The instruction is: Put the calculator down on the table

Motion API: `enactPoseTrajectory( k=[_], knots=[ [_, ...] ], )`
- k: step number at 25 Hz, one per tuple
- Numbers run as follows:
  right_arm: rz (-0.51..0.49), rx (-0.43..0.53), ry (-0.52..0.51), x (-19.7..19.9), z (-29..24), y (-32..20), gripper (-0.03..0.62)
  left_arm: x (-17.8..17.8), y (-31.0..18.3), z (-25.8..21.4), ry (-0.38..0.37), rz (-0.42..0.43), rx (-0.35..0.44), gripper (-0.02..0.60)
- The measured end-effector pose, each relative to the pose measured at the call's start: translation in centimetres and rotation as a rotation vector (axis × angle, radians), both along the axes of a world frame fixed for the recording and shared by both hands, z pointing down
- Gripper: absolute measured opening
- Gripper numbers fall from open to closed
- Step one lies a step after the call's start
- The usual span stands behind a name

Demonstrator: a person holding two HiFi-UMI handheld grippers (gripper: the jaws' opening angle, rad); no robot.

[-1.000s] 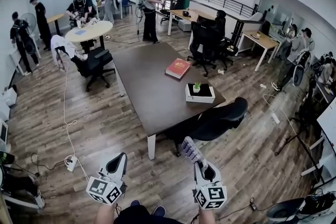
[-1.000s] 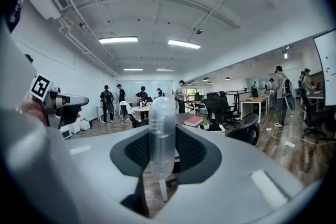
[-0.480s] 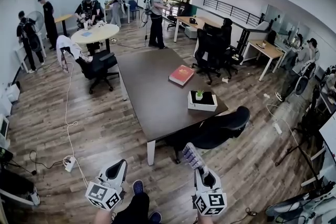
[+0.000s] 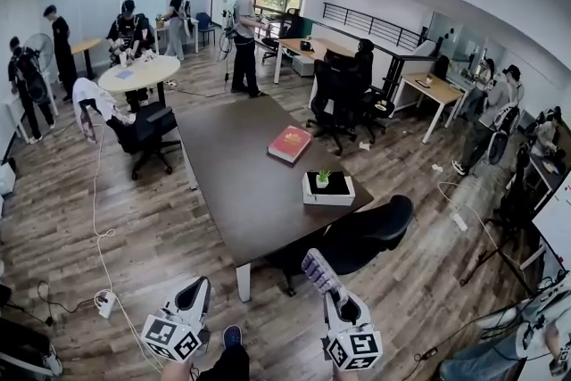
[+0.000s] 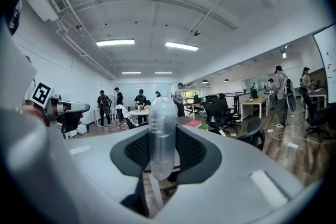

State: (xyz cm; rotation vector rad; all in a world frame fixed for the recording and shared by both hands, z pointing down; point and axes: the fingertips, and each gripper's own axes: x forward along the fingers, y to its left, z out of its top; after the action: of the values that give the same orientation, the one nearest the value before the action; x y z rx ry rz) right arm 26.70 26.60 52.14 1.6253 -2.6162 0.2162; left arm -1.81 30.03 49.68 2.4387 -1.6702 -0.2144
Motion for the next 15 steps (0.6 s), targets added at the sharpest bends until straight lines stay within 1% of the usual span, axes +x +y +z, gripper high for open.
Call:
enactPoseTrajectory(
  k=[7, 11, 15],
  knots=[
    [0.025, -0.009, 0.000, -1.6, 0.5, -6.7, 0.117, -2.2, -6.6, 0.1, -0.001, 0.007, 0.005, -0.004],
    [0.027, -0.028, 0.010, -3.8, 0.1, -11.3, 0.117, -4.2, -11.3, 0.1, -0.012, 0.007, -0.002, -0.003],
    [0.040, -0.023, 0.012, -6.0, -1.0, -15.4, 0.117, -5.9, -16.0, -0.2, -0.018, 0.032, 0.001, -0.003]
  ],
)
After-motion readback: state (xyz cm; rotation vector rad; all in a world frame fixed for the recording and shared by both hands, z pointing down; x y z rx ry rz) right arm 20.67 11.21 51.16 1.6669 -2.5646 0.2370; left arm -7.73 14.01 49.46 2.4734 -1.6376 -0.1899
